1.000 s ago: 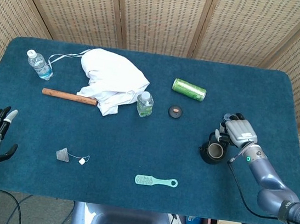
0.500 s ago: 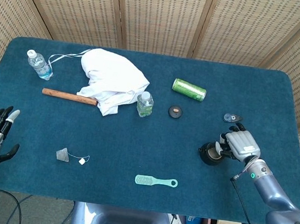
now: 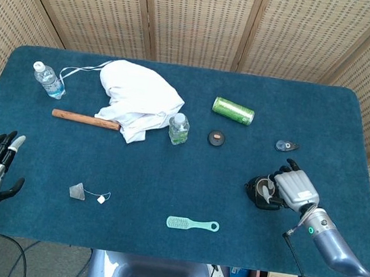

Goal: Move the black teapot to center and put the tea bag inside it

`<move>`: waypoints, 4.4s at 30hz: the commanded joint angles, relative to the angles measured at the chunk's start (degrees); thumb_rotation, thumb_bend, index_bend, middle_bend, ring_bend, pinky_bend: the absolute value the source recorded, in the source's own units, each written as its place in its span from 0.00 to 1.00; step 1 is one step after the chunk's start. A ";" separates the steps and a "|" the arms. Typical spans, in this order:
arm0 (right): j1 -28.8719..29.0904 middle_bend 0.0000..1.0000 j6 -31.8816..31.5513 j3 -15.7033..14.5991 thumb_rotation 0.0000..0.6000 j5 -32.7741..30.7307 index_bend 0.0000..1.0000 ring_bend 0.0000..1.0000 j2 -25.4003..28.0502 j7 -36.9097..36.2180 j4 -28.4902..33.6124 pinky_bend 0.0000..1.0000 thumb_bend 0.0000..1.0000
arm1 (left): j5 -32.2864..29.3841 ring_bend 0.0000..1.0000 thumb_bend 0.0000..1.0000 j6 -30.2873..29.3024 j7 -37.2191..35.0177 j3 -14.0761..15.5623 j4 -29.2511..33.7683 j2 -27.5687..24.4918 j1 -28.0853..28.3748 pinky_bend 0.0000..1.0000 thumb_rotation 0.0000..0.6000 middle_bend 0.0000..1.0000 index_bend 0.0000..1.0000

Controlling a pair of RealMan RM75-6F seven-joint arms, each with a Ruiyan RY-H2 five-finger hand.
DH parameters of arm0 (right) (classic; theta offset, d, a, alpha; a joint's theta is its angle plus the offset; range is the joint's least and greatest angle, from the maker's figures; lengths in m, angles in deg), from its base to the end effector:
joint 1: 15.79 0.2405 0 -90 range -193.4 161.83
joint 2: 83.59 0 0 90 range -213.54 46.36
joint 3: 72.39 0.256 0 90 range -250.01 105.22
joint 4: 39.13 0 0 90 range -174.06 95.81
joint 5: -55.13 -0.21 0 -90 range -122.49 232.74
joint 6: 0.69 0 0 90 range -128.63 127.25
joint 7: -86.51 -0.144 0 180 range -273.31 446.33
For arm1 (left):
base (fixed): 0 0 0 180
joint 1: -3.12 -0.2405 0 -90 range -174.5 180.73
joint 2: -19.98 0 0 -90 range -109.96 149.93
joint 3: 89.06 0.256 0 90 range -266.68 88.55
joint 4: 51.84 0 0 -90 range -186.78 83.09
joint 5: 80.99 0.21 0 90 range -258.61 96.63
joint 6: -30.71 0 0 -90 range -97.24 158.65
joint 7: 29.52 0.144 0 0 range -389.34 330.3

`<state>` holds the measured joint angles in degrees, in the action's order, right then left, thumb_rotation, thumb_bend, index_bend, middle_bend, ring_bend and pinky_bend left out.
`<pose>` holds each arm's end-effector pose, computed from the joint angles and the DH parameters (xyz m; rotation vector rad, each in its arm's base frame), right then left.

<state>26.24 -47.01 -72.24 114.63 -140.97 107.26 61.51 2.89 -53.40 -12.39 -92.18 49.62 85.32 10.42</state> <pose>-0.2219 -0.3219 0.1115 1.9398 -0.8869 0.4775 -0.2735 0.1907 0.1393 -1.4476 -0.8143 -0.8252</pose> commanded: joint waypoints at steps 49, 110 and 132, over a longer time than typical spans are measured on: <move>-0.78 0.44 -5.58 -3.82 0.00 -8.48 0.46 0.71 -5.29 14.77 4.32 0.73 0.72 | -0.63 0.00 0.35 1.52 -2.17 0.28 -2.67 0.99 0.73 0.00 1.00 0.00 0.00; 5.97 0.78 1.53 -2.00 0.00 -6.20 0.79 0.74 -1.39 10.84 5.26 0.73 0.71 | -1.09 0.00 0.35 1.21 -2.21 0.58 -2.41 1.20 0.32 0.00 1.00 0.00 0.00; 14.62 0.77 6.46 4.08 0.00 0.53 0.79 0.75 -0.76 9.85 13.93 0.73 0.71 | -0.79 0.00 0.35 1.11 -3.53 0.90 -3.25 1.35 0.00 0.00 1.00 0.00 0.00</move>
<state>40.66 -40.68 -68.30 115.18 -141.54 117.00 75.34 2.09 -52.29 -15.90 -91.29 46.38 86.66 10.43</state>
